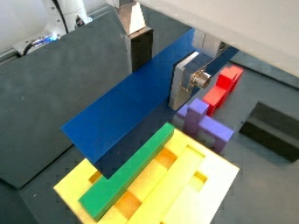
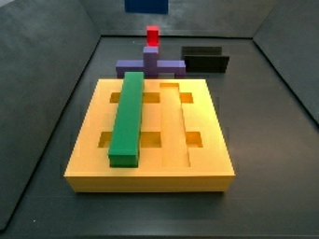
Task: Pick up the blue object. Move up. Move to above the board. Insert the blue object.
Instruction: Insert the blue object.
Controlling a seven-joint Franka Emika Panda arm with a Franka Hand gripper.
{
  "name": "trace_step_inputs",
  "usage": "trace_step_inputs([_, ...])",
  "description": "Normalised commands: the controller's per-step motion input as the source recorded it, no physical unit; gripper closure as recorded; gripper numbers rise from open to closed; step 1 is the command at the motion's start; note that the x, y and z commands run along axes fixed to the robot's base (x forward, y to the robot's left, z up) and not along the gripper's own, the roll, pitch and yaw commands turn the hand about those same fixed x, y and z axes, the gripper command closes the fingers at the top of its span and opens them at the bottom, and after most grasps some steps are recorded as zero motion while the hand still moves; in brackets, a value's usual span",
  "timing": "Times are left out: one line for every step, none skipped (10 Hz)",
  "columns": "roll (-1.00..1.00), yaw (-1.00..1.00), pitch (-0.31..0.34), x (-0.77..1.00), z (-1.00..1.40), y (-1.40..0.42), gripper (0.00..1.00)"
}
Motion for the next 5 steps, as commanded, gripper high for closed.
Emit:
trace_step_inputs([0.00,0.00,-0.013,0.00,-0.60,-0.55,1.00])
trace_step_inputs([-0.06,-0.01,-0.034,0.00,-0.71,-0.45,1.00])
trace_step_inputs([-0.08,0.00,-0.019,0.00,-0.72,-0.41,1.00])
trace_step_inputs([-0.04,0.00,-0.020,0.02,-0.79,-0.31,1.00])
trace_step_inputs([-0.03,0.10,0.000,0.38,-1.00,0.00,1.00])
